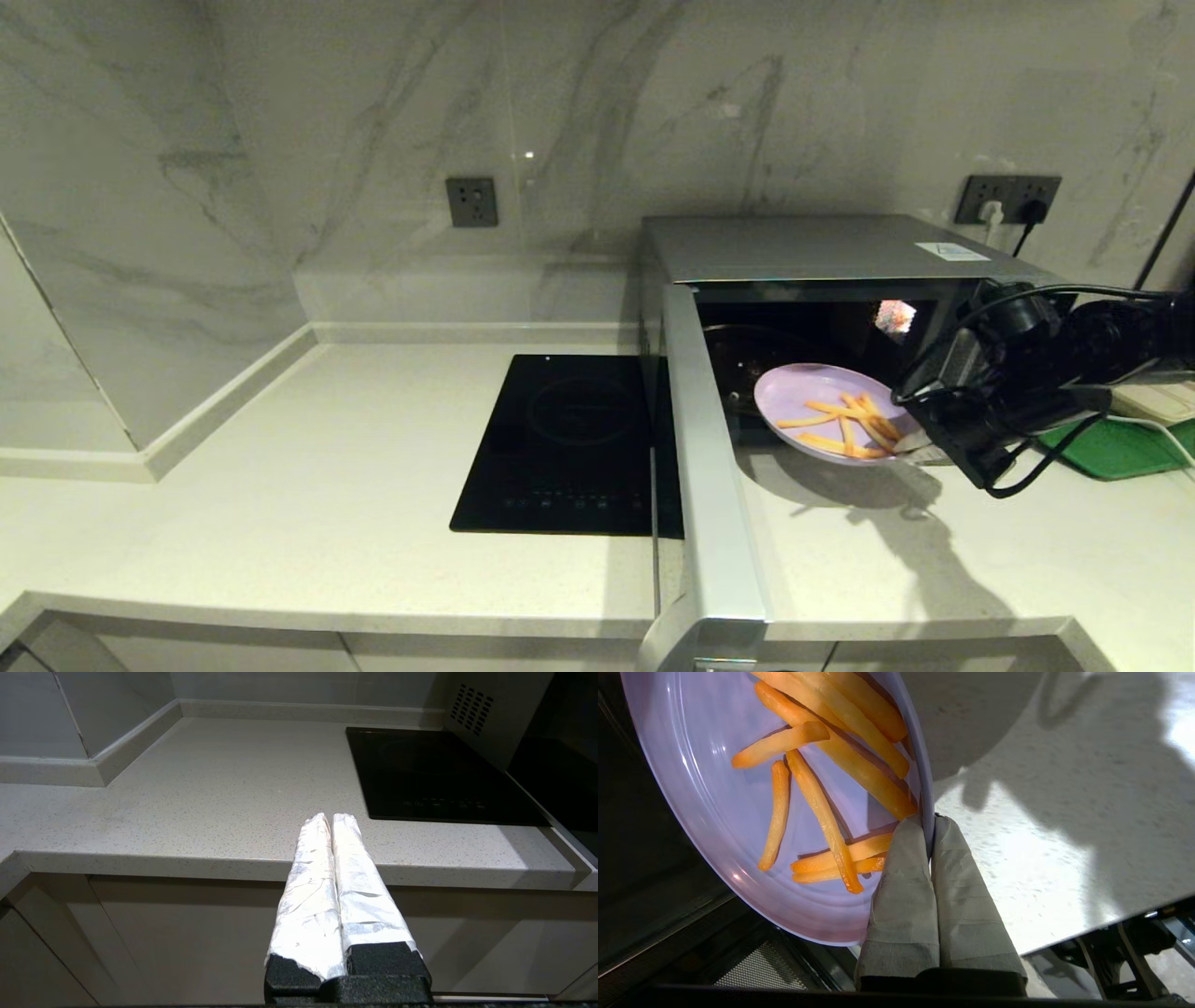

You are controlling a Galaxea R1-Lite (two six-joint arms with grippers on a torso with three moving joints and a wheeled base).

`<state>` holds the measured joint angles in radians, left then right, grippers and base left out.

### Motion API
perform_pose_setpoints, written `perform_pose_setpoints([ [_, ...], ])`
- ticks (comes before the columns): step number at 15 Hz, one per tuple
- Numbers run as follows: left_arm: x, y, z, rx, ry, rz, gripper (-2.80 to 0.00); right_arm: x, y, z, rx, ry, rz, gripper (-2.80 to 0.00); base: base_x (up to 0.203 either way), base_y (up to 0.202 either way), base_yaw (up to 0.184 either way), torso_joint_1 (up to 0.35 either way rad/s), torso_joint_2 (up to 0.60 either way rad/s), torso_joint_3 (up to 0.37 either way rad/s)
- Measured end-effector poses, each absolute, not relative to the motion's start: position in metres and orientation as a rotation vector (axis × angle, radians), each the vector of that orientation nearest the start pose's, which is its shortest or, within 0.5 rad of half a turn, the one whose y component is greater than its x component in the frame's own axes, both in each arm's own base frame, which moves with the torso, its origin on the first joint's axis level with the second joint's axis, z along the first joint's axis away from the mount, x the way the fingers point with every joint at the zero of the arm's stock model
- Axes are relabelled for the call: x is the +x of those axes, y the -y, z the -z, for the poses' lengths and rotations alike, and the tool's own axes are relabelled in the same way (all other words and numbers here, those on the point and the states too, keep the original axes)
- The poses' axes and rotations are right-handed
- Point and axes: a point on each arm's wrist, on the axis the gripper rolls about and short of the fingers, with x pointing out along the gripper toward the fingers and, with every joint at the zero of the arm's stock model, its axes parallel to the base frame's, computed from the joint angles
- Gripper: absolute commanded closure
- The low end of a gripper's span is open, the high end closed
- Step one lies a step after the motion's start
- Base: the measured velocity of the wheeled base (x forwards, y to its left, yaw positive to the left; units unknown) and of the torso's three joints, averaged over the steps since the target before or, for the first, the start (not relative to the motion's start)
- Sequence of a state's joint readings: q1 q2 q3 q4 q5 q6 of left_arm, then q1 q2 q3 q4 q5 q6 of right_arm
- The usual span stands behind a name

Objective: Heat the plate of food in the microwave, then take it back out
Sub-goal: Put the plate in the microwave oven

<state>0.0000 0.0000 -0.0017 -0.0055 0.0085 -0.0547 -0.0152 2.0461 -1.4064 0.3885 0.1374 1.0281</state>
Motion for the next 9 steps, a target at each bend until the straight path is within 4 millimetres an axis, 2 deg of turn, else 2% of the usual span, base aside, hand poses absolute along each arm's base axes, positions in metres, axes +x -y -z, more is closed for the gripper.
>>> perform_pose_setpoints([
  [5,-0.023,0.0,-0.077,-0.055,0.007,-0.007,0.0,0.397,-0.016,-0.134,0.978,-1.008,0.4,0.0,0.0,0.0,0.0,0.0,0.0,0.0],
  [9,-0.023,0.0,-0.077,-0.054,0.008,-0.008,0.0,0.413,-0.022,-0.135,0.961,-1.006,0.401,0.0,0.0,0.0,0.0,0.0,0.0,0.0],
])
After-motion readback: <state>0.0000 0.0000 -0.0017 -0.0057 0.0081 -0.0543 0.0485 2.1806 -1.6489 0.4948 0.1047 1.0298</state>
